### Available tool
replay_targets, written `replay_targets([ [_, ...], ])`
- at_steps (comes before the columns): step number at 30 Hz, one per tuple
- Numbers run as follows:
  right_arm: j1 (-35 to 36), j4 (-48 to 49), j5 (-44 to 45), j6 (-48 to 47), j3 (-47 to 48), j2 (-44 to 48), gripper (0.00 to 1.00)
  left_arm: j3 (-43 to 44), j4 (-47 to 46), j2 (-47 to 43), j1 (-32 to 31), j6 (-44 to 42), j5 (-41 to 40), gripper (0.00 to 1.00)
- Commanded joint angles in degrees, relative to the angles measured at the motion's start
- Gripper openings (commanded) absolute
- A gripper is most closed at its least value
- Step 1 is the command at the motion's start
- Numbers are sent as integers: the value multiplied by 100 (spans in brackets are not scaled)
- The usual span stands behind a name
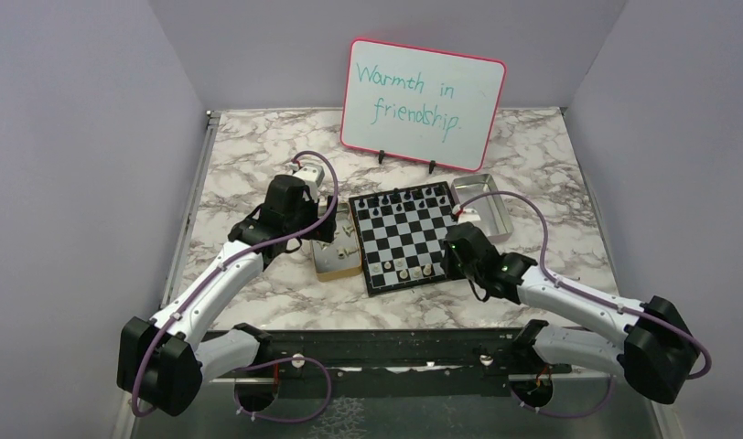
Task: Set up the chess pieces on the board
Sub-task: Place the chess piece on the chessboard.
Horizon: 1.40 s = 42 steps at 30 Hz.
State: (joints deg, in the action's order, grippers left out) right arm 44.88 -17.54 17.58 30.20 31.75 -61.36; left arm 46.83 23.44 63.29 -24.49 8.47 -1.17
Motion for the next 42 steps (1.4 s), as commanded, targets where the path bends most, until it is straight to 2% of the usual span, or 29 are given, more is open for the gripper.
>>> replay_targets([
  [1,-32,270,-95,70,120,-178,1,-35,-112,-138,-3,-73,-147,99],
  [11,-32,340,-123,31,265,-509,1,-40,-112,-135,-3,-82,-157,99],
  [22,-40,-56,-109,78,521,-794,3,-33,-120,-132,-3,-91,-156,99],
  [32,-40,-304,-62,147,599,-755,4,-20,-115,-116,-3,-91,-139,99],
  [36,-41,-236,-13,179,512,-733,8,-26,-112,-142,-3,-91,-138,99],
  [42,-39,-134,65,188,446,-691,9,-24,-112,-133,-3,-91,-130,99],
])
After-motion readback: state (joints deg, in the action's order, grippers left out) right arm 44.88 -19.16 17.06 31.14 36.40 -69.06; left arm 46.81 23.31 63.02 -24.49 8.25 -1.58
